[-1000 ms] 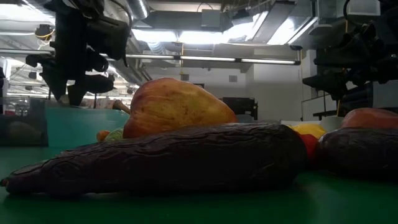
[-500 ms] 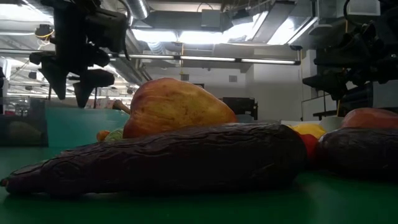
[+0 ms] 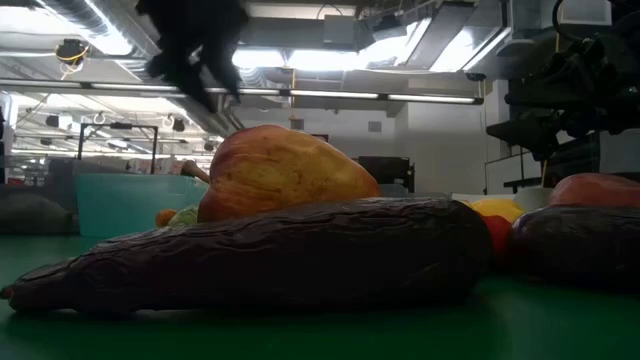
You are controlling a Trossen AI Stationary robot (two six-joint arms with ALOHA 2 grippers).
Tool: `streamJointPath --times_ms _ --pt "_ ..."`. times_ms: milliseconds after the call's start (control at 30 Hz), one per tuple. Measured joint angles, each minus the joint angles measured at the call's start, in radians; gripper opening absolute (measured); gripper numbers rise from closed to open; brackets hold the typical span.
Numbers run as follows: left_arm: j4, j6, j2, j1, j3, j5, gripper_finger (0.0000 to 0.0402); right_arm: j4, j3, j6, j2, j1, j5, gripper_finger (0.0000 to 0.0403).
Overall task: Sort produce into baskets
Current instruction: Put the orange pepper into the blue bin
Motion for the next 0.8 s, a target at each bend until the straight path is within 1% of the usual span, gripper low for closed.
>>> streamJointPath --times_ms 67,133,267,367,467,633,800 --pt "0.085 0.005 0.006 -0.035 0.0 -0.003 0.03 0.0 0.0 0.003 0.0 0.0 0.0 0.0319" --pt "0.131 0.048 0.027 -0.075 0.001 -0.007 0.03 0.0 0.0 0.005 0.0 0.0 0.0 0.0319" --pt "0.21 0.154 0.114 -0.141 0.0 -0.006 0.03 0.0 0.0 0.005 0.0 0.0 0.0 0.0319" --pt "0.257 0.136 0.193 -0.149 0.0 -0.027 0.03 0.0 0.0 0.007 0.0 0.0 0.0 0.0319" --pt "0.255 0.077 0.267 -0.133 0.0 -0.03 0.03 0.0 0.0 0.008 0.0 0.0 0.0 0.0319" --pt "0.217 0.038 0.368 -0.092 0.01 -0.029 0.03 0.0 0.0 0.008 0.0 0.0 0.0 0.0319" --pt "0.087 0.023 0.432 -0.048 0.092 -0.029 0.03 0.0 0.0 0.008 0.0 0.0 0.0 0.0319"
